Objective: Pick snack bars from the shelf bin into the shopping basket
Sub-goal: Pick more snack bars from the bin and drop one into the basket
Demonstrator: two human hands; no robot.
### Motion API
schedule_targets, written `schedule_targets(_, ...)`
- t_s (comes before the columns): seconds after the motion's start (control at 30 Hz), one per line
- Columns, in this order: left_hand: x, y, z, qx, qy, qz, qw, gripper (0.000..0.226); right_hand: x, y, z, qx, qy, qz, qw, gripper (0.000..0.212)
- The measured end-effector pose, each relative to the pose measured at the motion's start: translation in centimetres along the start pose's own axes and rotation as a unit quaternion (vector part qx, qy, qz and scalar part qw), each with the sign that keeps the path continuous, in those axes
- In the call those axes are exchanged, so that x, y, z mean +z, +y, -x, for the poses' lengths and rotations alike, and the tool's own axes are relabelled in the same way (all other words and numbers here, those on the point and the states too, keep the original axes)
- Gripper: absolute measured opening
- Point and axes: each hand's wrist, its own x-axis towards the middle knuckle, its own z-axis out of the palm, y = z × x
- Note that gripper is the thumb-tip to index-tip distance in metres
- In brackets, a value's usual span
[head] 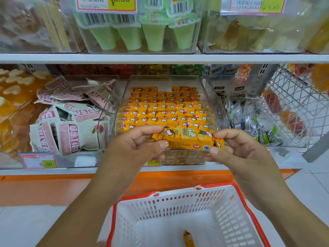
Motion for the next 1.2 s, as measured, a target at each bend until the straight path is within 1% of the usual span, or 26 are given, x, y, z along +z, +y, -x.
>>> schedule_targets(0.03, -0.1, -0.1, 0.0, 0.001, -0.002, 0.002, 1.000, 0.028, 0.0, 0.0, -0.1, 0.002, 0.000, -0.002, 1.000, 0.055)
schedule_targets(0.1, -0.2, -0.3, -0.2, 0.002, 0.005, 0.010, 1.000, 0.028, 0.0, 0.1, -0.2, 0.002, -0.010, -0.010, 1.000, 0.053)
schedule_targets(0.13, -0.2, -0.4, -0.2, 0.002, 0.009, 0.018, 1.000, 0.026, 0.1, 0.0, -0.3, 0.004, -0.009, -0.022, 1.000, 0.046)
schedule_targets(0.2, -0.3, -0.5, -0.4, 0.001, 0.013, 0.035, 0.999, 0.025, 0.2, -0.1, -0.4, 0.008, 0.001, -0.063, 0.998, 0.025)
schedule_targets(0.23, -0.4, -0.5, -0.4, 0.000, 0.013, 0.040, 0.999, 0.025, 0.2, -0.2, -0.4, 0.012, 0.007, -0.079, 0.997, 0.020)
schedule_targets(0.27, -0.4, -0.5, -0.4, -0.001, 0.012, 0.043, 0.999, 0.026, 0.3, -0.3, -0.4, 0.014, 0.010, -0.091, 0.996, 0.019)
schedule_targets(0.37, -0.2, -0.6, -0.4, -0.007, 0.009, 0.046, 0.999, 0.029, 0.4, -0.4, -0.6, 0.032, 0.013, -0.125, 0.992, 0.020)
schedule_targets(0.43, -0.1, -0.5, -0.3, -0.008, 0.006, 0.039, 0.999, 0.030, 0.2, -0.4, -0.6, 0.048, 0.008, -0.146, 0.988, 0.026)
schedule_targets(0.57, -0.4, -0.2, -0.2, -0.012, -0.032, 0.021, 0.999, 0.036, -0.1, -0.5, -0.5, 0.075, -0.008, -0.159, 0.984, 0.036)
schedule_targets(0.63, -0.4, -0.1, -0.1, -0.010, -0.027, 0.016, 0.999, 0.033, 0.0, -0.7, -0.4, 0.072, -0.013, -0.145, 0.987, 0.045)
schedule_targets(0.67, -0.4, 0.0, -0.2, -0.007, -0.017, 0.018, 1.000, 0.026, 0.0, -0.7, -0.4, 0.066, -0.013, -0.132, 0.989, 0.048)
schedule_targets(0.7, -0.4, 0.0, -0.2, -0.005, -0.009, 0.017, 1.000, 0.020, 0.0, -0.7, -0.4, 0.060, -0.011, -0.120, 0.991, 0.047)
schedule_targets(0.77, -0.5, -0.2, -0.3, -0.003, 0.007, 0.006, 1.000, 0.023, 0.0, -0.6, -0.4, 0.041, -0.006, -0.090, 0.995, 0.032)
schedule_targets(0.8, -0.6, -0.3, -0.3, -0.006, 0.013, 0.002, 1.000, 0.024, 0.0, -0.5, -0.3, 0.033, -0.006, -0.075, 0.997, 0.030)
schedule_targets(0.9, -0.4, -0.2, -0.3, -0.019, 0.006, 0.012, 1.000, 0.015, -0.1, -0.3, -0.3, 0.026, 0.003, -0.037, 0.999, 0.044)
schedule_targets(0.97, 0.0, -0.1, -0.3, -0.020, -0.003, 0.026, 0.999, 0.015, 0.0, -0.3, -0.3, 0.021, -0.007, -0.060, 0.998, 0.042)
schedule_targets(1.03, 0.3, 0.0, -0.3, -0.016, -0.004, 0.012, 1.000, 0.019, 0.2, -0.4, -0.3, 0.022, -0.010, -0.086, 0.996, 0.028)
schedule_targets(1.1, 0.5, 0.1, -0.3, -0.008, 0.005, 0.001, 1.000, 0.017, 0.3, -0.3, -0.2, 0.022, -0.002, -0.080, 0.997, 0.013)
schedule_targets(1.13, 0.5, 0.1, -0.3, -0.003, 0.013, -0.001, 1.000, 0.013, 0.4, -0.3, -0.2, 0.016, 0.003, -0.075, 0.997, 0.014)
schedule_targets(1.17, 0.6, 0.1, -0.3, 0.001, 0.022, 0.005, 1.000, 0.006, 0.5, -0.4, -0.1, 0.008, 0.013, -0.076, 0.997, 0.020)
schedule_targets(1.2, 0.7, 0.2, -0.2, 0.004, 0.031, 0.014, 0.999, 0.004, 0.5, -0.4, -0.1, -0.003, 0.023, -0.079, 0.997, 0.023)
